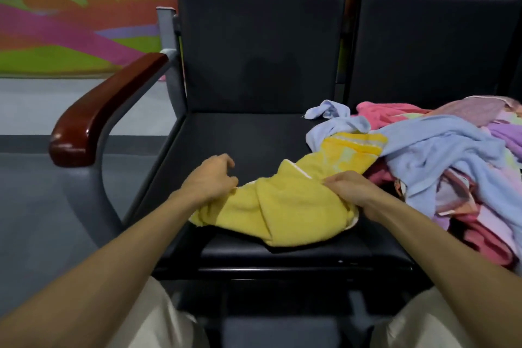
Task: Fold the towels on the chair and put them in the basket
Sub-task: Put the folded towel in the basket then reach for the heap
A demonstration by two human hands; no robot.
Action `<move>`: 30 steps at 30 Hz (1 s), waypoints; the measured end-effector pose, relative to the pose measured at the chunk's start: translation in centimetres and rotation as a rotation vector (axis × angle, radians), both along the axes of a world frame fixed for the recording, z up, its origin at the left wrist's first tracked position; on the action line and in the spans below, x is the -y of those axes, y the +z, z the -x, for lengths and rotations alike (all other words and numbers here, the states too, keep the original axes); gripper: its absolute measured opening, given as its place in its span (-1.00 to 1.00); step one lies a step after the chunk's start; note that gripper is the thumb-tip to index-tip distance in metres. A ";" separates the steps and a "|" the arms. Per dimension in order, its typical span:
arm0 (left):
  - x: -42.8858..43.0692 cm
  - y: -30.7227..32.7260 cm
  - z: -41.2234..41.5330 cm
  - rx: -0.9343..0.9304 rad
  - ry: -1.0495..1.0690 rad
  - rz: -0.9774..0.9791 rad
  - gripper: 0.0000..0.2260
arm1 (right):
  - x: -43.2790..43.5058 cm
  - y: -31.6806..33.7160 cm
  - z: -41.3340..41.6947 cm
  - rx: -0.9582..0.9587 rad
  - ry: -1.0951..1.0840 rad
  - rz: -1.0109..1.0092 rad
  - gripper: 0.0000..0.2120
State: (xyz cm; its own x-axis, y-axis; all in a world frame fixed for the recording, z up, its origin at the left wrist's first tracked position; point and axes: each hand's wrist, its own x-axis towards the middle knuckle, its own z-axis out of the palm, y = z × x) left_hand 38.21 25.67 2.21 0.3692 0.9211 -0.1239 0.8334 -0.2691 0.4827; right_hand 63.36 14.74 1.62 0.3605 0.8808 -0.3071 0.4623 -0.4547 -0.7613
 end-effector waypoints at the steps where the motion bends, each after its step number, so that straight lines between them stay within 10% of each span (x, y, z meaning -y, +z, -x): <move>1: -0.1 -0.4 -0.7 -0.019 -0.041 0.009 -0.67 | -0.1 -0.2 0.0 0.039 0.050 0.013 -0.70; 10: -0.4 -1.1 -3.9 -0.234 -0.185 0.259 -0.70 | -0.6 1.1 -2.0 -0.352 -0.071 -0.104 -0.76; 14: -0.3 -0.2 -3.2 0.255 -0.054 0.444 -0.68 | -0.1 1.1 -2.3 -0.518 -0.056 -0.100 -0.88; 20: -0.3 0.9 -1.4 0.926 0.181 0.601 -0.71 | 1.0 0.2 -2.7 -0.283 -0.057 -0.033 -0.77; 27: 1.7 3.0 2.3 1.164 0.283 0.518 -0.72 | 3.5 2.0 -1.5 -0.045 -0.059 0.096 -0.53; 30: 3.1 5.1 2.5 1.141 0.311 0.428 -0.74 | 3.7 4.2 -0.5 -0.243 0.098 -0.015 -0.75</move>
State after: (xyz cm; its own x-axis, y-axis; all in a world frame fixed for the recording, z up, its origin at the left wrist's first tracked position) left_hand 35.70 22.55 7.27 0.2370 0.9533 -0.1872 -0.1159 0.2191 0.9688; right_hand 63.85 11.08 5.83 0.1902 0.9129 -0.3611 0.3066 -0.4046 -0.8615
